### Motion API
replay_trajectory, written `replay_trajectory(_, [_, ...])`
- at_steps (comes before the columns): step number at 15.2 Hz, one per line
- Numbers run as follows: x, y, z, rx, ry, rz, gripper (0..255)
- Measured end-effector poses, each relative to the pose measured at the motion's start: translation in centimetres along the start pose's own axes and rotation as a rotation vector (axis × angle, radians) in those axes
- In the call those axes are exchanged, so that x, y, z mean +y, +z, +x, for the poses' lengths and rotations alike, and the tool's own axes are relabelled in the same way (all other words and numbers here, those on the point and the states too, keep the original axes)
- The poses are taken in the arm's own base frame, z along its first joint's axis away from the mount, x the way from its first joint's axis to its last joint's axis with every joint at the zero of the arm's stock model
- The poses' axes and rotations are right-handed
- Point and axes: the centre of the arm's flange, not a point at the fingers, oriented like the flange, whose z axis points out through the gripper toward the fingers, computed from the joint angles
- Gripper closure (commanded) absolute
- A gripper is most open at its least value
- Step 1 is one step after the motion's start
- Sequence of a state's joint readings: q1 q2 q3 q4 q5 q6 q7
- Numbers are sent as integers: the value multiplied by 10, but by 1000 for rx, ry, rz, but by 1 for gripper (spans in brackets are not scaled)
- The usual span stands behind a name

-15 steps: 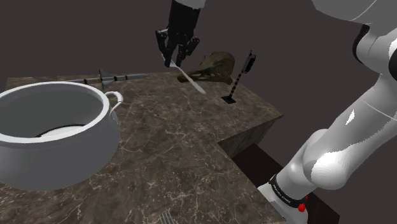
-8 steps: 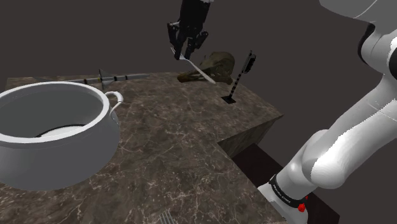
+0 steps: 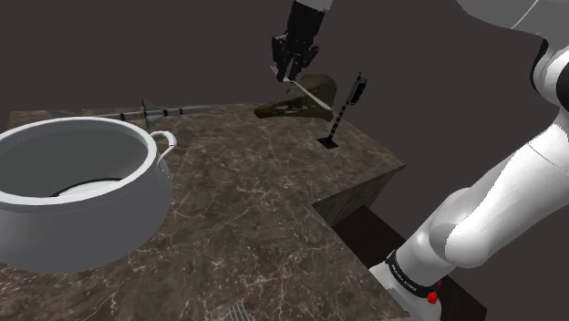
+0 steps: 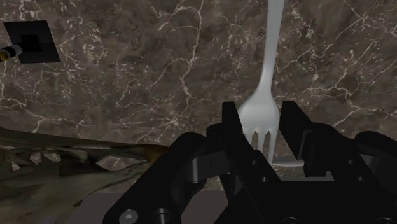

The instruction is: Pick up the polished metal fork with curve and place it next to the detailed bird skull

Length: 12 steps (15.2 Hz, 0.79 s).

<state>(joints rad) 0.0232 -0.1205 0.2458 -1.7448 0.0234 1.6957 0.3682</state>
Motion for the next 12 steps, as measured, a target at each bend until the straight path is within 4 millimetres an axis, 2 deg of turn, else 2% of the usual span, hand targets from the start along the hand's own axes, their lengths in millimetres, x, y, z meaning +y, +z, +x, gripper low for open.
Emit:
replay_trajectory(5, [63,-2,24,0,0,0,255])
replay_trajectory(8, [101,-4,32,0,0,0,255])
replay_trajectory(10, [113,0,37,0,0,0,255])
replay_trajectory(12, [116,9,38,0,-1,0,255])
